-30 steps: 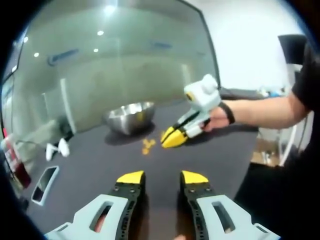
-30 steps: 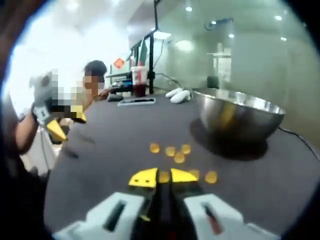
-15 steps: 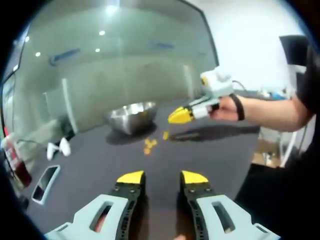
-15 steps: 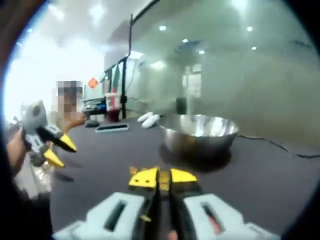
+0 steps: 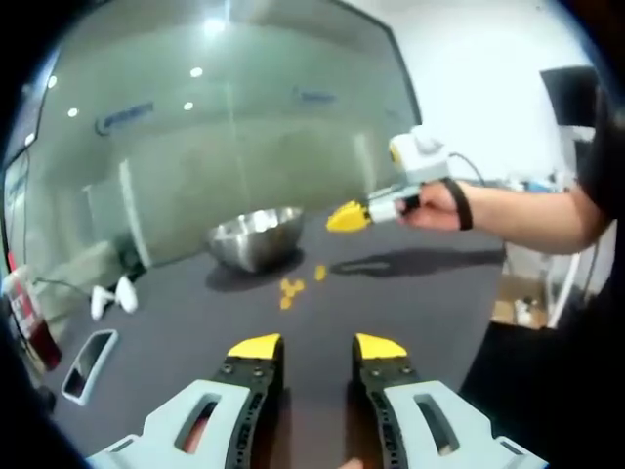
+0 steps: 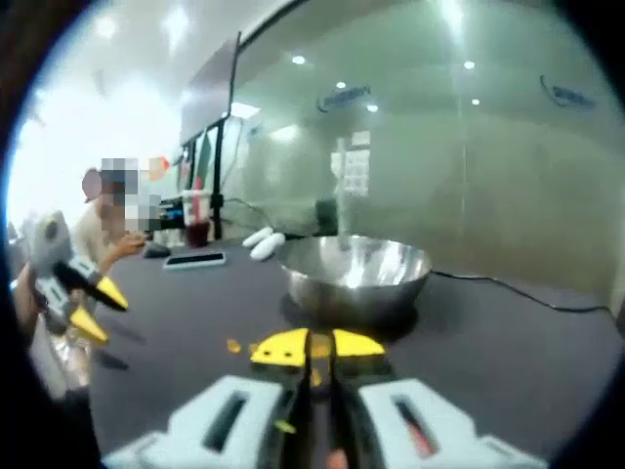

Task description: Pick up the QQ candy scattered on the table and place it into the stainless steel bowl on the table

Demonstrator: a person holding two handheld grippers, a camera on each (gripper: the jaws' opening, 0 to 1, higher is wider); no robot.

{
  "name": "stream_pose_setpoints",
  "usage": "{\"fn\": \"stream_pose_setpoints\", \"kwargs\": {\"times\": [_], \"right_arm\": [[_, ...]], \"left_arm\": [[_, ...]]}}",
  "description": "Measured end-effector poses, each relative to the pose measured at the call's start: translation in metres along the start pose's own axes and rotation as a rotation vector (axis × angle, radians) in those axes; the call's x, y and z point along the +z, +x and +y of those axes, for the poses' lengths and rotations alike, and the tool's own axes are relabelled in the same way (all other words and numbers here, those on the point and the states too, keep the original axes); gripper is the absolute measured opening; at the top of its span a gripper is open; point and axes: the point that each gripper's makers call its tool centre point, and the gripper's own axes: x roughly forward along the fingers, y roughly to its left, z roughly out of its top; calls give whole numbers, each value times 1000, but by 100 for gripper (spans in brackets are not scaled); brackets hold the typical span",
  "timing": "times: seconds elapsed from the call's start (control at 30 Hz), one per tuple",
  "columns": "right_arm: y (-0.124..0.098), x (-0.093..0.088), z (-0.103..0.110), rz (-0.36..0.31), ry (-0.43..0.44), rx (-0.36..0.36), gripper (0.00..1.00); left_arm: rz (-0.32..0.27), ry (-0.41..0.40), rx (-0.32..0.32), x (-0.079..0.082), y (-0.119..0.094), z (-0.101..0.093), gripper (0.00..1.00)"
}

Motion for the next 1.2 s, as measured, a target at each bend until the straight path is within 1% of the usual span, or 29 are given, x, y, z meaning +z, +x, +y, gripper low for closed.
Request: {"fn": "stream_pose_setpoints", "kwargs": {"times": [0.1, 0.13, 0.2, 0.23, 0.27, 0.3, 0.37, 0.43, 0.5, 0.6, 0.63, 0.67, 0.7, 0.73, 0.77, 0.83, 1.03, 1.2], "right_arm": [[12, 22, -8, -32, -22, -32, 9], [10, 29, -2, -47, -45, -41, 9], [18, 41, -6, -55, -17, -62, 9], [23, 48, -6, -68, 0, -61, 9], [22, 54, 0, -88, 13, -57, 9], [25, 58, 1, -91, 13, -57, 9], [43, 62, -3, -86, 10, -59, 9], [55, 62, -5, -73, 11, -65, 9], [61, 59, -5, -60, 6, -64, 9], [67, 55, -7, -45, -9, -69, 10], [68, 54, -9, -38, -2, -68, 15], [67, 53, -7, -47, 45, -55, 25], [67, 51, -7, -38, 71, -52, 31], [67, 49, -12, -28, 71, -62, 31], [66, 48, -13, -25, 72, -64, 29], [63, 48, -19, -25, 92, -84, 30], [59, 54, -19, -43, 78, -89, 29], [54, 51, -18, -36, 70, -70, 28]], "left_arm": [[7, -14, -1, -3, 1, 1, 30], [11, -11, -4, -4, 1, 0, 30], [15, -4, -13, -5, 1, -3, 30], [17, -2, -17, -5, 2, -4, 30], [19, 2, -21, -5, 2, -5, 30], [20, 5, -21, -5, 2, -5, 30], [8, -11, -23, -3, 1, -4, 30], [-6, -15, -26, 0, 0, -4, 30], [-13, -11, -31, 1, -2, -5, 30], [5, 7, -30, -2, -3, -4, 30], [9, 6, -28, -3, -3, -4, 30], [12, 2, -25, -4, -3, -2, 30], [13, -2, -21, -4, -3, -1, 30], [13, -6, -17, -4, -3, 0, 30], [13, -11, -14, -4, -3, 1, 30], [11, -12, -13, -4, -3, 2, 30], [20, -8, -22, -7, -2, -1, 30], [19, -6, -23, -6, -1, -2, 30]]}}
